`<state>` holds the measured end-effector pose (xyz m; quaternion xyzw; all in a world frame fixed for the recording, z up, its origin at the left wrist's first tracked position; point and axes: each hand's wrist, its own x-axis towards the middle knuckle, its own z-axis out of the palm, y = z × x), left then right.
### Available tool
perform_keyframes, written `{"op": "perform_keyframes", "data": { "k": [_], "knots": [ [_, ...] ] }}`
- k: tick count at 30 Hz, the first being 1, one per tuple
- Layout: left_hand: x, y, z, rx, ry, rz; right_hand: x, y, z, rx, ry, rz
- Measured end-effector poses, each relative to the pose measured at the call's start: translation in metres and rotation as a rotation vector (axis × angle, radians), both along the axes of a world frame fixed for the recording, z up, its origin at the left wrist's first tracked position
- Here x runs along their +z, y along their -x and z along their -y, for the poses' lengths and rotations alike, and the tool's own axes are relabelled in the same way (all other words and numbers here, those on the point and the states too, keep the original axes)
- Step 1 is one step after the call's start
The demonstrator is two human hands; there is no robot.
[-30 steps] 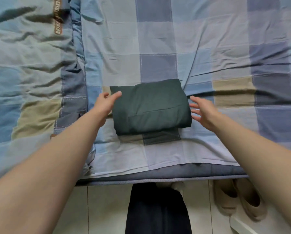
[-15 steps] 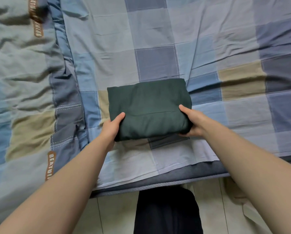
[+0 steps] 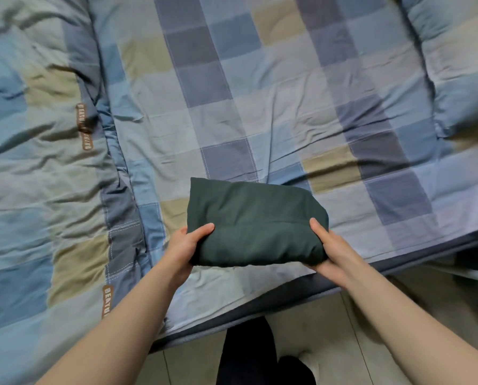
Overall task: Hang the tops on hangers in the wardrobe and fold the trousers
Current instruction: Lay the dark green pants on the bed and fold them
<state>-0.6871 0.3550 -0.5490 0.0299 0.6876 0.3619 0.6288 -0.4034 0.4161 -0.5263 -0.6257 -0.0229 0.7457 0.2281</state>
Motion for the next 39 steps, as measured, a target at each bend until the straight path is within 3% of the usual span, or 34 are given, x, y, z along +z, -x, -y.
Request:
{"op": "perform_keyframes", "data": {
  "k": [8, 15, 22, 28, 35, 39],
  "knots": [
    [0.162, -0.097, -0.056, -0.216, -0.202, 0.097, 0.154, -0.097, 0.008, -0.257, -0.204, 0.013],
    [0.285, -0.212, -0.035, -0.469, -0.329, 0.159, 0.267, -0.212, 0.106, -0.48, -0.394, -0.006],
    [0.373, -0.366, 0.08, -0.726, -0.413, 0.282, 0.374, -0.321, 0.315, -0.803, -0.599, 0.058],
    [0.414, -0.489, 0.207, -1.017, -0.395, 0.458, 0.439, -0.377, 0.512, -1.09, -0.758, 0.246],
    [0.421, -0.618, 0.35, -1.471, -0.265, 0.519, 0.447, -0.386, 0.71, -1.511, -0.777, 0.37],
    [0.417, -0.676, 0.417, -1.734, -0.193, 0.544, 0.437, -0.37, 0.777, -1.809, -0.791, 0.359]
  ]
}}
